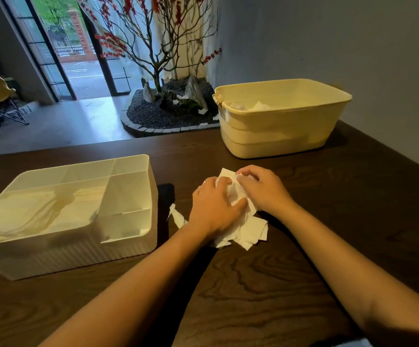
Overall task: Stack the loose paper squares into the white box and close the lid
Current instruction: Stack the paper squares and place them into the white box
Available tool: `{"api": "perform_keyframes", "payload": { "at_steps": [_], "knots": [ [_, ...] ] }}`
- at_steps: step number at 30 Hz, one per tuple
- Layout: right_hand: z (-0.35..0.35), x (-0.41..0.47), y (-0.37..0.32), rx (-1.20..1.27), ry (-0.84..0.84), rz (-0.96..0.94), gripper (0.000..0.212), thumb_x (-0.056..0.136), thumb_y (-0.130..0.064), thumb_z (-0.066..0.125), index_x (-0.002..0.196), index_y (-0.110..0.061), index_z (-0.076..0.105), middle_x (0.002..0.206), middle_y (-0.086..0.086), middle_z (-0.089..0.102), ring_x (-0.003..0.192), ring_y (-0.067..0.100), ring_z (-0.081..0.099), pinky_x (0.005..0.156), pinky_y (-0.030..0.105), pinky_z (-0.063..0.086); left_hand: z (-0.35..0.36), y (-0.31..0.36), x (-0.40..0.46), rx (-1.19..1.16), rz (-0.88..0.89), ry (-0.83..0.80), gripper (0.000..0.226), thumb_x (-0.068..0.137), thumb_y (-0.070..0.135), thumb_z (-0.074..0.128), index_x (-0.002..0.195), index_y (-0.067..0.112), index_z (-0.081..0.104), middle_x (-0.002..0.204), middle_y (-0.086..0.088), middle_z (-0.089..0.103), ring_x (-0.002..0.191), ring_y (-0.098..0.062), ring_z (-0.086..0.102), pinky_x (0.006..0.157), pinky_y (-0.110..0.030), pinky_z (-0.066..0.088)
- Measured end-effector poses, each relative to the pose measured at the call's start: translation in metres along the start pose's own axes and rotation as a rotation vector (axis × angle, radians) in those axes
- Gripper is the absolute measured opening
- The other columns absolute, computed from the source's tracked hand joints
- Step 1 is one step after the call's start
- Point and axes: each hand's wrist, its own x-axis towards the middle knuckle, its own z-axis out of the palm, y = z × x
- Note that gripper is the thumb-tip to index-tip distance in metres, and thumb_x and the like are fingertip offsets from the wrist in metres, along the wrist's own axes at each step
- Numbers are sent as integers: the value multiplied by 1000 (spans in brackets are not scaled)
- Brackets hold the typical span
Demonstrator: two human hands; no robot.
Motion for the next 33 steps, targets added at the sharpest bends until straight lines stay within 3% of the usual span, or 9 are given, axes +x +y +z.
{"api": "perform_keyframes", "payload": {
  "at_steps": [3, 6, 9, 12, 16, 21, 25, 29, 33],
  "knots": [
    [-9, 3, -5, 132, 29, 16, 14, 96, -26, 58, 99, -25, 71, 98, -10, 68, 98, 11, 62, 78, 28, 50, -19, -1, -7, -90, -24, -26, 55, 94, 60, 53, 141, 32, 46, 155, -1, 32, 140, -23, 35, 114, -45, 31],
    [-18, 13, -6, 13, 75, 56, 18, 96, -29, 55, 105, -25, 70, 102, -7, 65, 100, 15, 59, 82, 33, 48, -41, -6, -19, 36, 3, 5, 53, 91, 62, 56, 136, 35, 50, 153, 2, 36, 140, -20, 33, 115, -47, 29],
    [-23, 20, -5, -170, 12, 109, 25, 94, -35, 53, 113, -28, 67, 103, -4, 57, 106, 18, 53, 84, 35, 44, -46, -9, -28, 94, 8, -96, 53, 86, 57, 67, 132, 37, 51, 140, 4, 46, 126, -17, 44, 107, -39, 43],
    [-19, 18, -3, -212, -63, 144, 30, 96, -34, 53, 124, -28, 63, 123, -2, 60, 119, 19, 51, 96, 38, 47, -40, -10, -27, -72, -30, -177, 43, 87, 36, 76, 124, 34, 54, 124, 5, 61, 101, -10, 58, 89, -25, 52],
    [-16, 13, 0, -157, -48, 93, 31, 96, -34, 55, 126, -28, 63, 122, -2, 59, 115, 18, 53, 93, 36, 46, -37, -10, -21, -76, 57, 23, 21, 94, 20, 68, 113, 29, 63, 113, 7, 64, 95, -8, 61, 87, -24, 53],
    [-22, 9, -1, 28, -71, 83, 25, 101, -32, 50, 116, -25, 68, 102, -4, 66, 97, 14, 60, 84, 36, 51, -45, -16, -23, 79, 304, 352, 25, 80, 4, 74, 99, 17, 63, 100, 4, 57, 82, -10, 50, 65, -14, 35],
    [-25, 5, 2, -10, -64, 74, 25, 101, -32, 47, 106, -25, 71, 89, -6, 67, 91, 15, 62, 83, 40, 53, -45, -18, -44, 220, 331, 265, 21, 78, 18, 77, 94, 20, 63, 102, 6, 55, 88, -12, 49, 68, -16, 36],
    [-19, 0, -1, -126, -31, 1, 23, 99, -36, 51, 104, -27, 71, 99, -9, 67, 100, 13, 59, 86, 38, 52, -52, -17, -67, 254, 256, 124, 22, 80, 24, 70, 90, 26, 50, 100, 7, 63, 78, -13, 53, 64, -15, 39],
    [-9, -5, -11, -200, 10, -125, 21, 100, -36, 48, 107, -29, 67, 109, -4, 58, 107, 16, 53, 91, 38, 48, -67, -11, -68, 169, 137, 185, 9, 93, 31, 54, 94, 25, 48, 96, 10, 60, 77, -11, 53, 59, -13, 34]
  ]
}}
